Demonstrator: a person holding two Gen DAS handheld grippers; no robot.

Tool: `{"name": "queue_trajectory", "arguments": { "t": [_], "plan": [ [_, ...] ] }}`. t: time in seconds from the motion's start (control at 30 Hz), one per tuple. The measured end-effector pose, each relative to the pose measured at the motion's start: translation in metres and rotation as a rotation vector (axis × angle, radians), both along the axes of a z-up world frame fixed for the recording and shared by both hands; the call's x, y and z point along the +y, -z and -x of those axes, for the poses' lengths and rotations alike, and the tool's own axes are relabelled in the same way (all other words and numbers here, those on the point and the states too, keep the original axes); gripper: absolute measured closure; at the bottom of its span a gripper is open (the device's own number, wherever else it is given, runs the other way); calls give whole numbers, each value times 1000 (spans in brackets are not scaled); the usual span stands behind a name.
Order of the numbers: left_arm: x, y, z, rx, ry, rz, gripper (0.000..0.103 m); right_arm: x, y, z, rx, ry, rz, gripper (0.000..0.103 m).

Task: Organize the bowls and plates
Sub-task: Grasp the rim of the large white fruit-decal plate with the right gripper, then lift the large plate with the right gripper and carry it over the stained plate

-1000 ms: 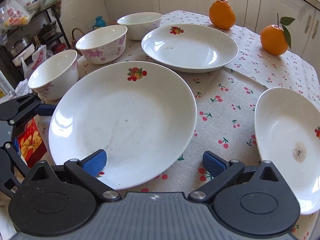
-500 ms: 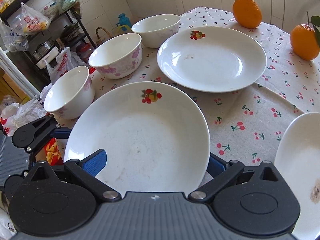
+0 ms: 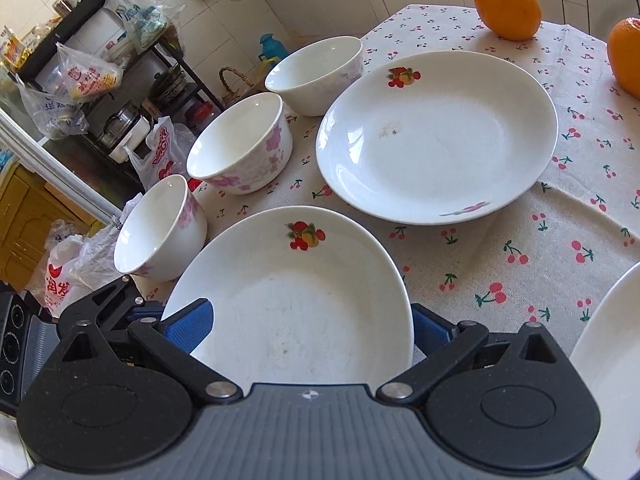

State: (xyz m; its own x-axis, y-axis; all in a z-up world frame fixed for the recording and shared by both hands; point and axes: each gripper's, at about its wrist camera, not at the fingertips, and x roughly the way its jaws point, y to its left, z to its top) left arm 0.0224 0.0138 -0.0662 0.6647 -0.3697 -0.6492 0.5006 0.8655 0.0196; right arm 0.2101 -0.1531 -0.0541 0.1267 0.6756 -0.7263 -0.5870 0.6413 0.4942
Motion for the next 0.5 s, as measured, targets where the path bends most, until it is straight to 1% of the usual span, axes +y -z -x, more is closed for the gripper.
{"name": "queue_trajectory", "arguments": {
  "t": [0.13, 0.3, 0.5],
  "plan": [
    [0, -1, 0, -1, 3, 7, 1, -1, -1, -3, 34, -4, -41, 0],
    [1, -3, -1, -5, 9, 7, 1, 0, -2, -3, 45, -3, -41, 0],
    [2, -4, -2, -2, 10, 10, 3, 1, -2, 0, 32, -10, -22, 0]
  ]
}}
